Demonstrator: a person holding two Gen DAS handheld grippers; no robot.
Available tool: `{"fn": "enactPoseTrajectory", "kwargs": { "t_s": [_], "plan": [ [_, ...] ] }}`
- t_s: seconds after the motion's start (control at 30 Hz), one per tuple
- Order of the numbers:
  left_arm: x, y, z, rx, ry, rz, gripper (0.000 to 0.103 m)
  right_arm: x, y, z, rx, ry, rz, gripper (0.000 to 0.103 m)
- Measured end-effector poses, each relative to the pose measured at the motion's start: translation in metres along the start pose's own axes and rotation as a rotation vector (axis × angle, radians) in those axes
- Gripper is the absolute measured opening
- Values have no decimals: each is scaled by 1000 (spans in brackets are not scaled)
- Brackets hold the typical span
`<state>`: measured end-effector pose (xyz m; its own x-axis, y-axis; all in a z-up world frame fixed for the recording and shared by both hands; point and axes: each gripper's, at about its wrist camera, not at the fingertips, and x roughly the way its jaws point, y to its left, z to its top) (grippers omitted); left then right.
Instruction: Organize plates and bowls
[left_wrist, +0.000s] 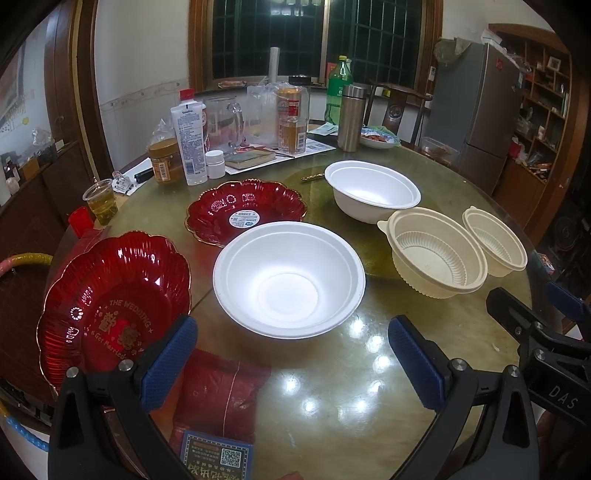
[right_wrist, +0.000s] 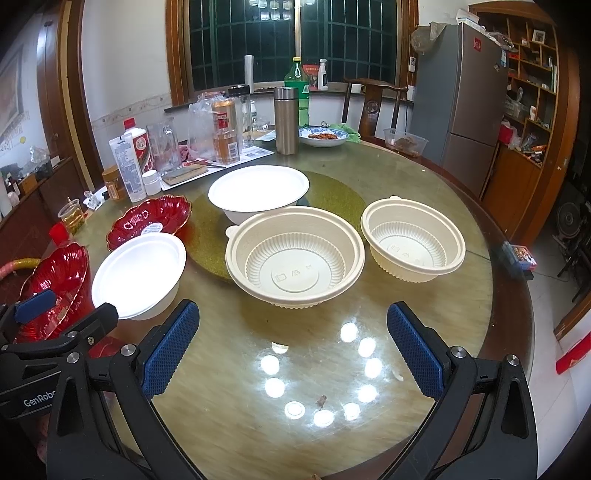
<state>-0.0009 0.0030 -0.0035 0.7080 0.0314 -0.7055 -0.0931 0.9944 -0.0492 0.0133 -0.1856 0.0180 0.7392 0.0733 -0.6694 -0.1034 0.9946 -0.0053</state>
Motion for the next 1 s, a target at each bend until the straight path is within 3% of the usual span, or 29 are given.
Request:
{"fn": "enactPoseTrajectory", "kwargs": {
  "t_s": [1.0],
  "plan": [
    [-3, -6, -2, 9, -7, -15, 103, 0, -4, -3, 12, 4, -13, 103]
  ]
}}
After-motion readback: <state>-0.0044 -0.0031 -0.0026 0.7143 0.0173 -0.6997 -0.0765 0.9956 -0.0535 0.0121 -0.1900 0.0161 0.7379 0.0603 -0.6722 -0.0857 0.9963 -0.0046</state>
